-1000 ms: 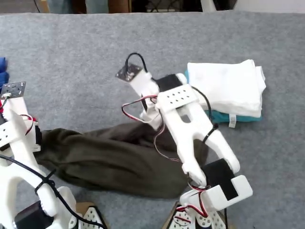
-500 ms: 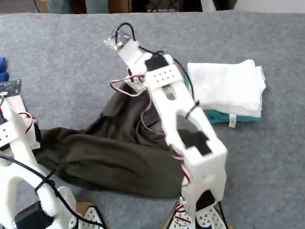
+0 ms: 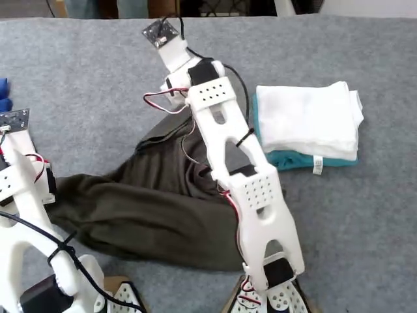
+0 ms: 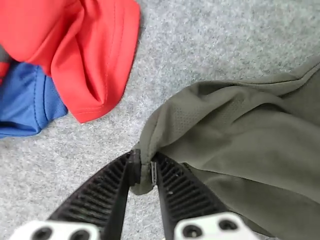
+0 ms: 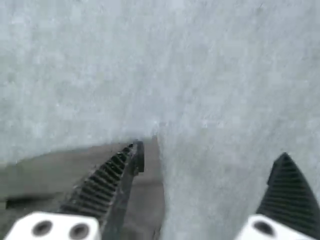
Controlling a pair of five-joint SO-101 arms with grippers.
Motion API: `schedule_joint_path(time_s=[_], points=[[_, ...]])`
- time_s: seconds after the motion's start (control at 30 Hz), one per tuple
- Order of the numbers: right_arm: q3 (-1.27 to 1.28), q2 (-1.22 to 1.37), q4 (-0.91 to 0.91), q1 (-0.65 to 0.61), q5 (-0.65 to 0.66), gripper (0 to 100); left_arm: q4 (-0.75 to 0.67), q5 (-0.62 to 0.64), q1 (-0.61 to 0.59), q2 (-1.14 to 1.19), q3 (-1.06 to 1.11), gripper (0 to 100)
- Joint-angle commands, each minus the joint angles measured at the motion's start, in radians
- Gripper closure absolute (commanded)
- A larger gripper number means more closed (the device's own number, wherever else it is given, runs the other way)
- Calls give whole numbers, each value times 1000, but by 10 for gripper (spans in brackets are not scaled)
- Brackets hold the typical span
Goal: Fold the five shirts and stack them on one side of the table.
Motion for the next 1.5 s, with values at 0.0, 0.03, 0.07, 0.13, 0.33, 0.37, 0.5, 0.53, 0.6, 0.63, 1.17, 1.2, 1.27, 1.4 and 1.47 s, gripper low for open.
schedule_joint_path(time_s=[0.0, 0.03, 0.07, 0.13, 0.33, 0.37, 0.5, 0.53, 0.6, 0.63, 1.17, 1.2, 1.27, 1.4, 1.47], points=[[-76, 15, 304, 15, 74, 677, -11, 12, 2, -20, -15, 970], [-77, 28, 393, 15, 103, 704, -11, 12, 2, -20, -15, 970], [-76, 39, 460, 17, 127, 728, -11, 12, 2, -20, -15, 970], [-44, 53, 457, 35, 132, 766, -11, 12, 2, -20, -15, 970], [104, 54, 456, 40, 89, 792, -11, 12, -2, -20, -13, 970], [127, 56, 456, 34, 92, 792, -11, 12, -2, -20, -12, 970], [197, 56, 440, 20, 91, 812, -14, 12, 2, -20, 24, 970], [202, 56, 440, 18, 89, 841, -25, 12, 2, -20, 35, 970], [205, 51, 450, 20, 86, 946, -44, 12, -4, -28, 58, 970], [206, 51, 450, 23, 71, 988, -48, 12, -5, -29, 61, 970], [905, -403, 456, 80, 32, 985, -89, -23, -41, -29, 50, 970], [969, -460, 456, 91, 60, 985, -89, -23, -51, -25, 33, 970], [1075, -570, 456, 109, 118, 984, -83, -38, -77, -23, 2, 970], [1216, -766, 454, 132, 265, 980, -81, -120, -113, -29, -36, 970], [1253, -840, 453, 143, 325, 964, -81, -160, -137, -29, -50, 970]])
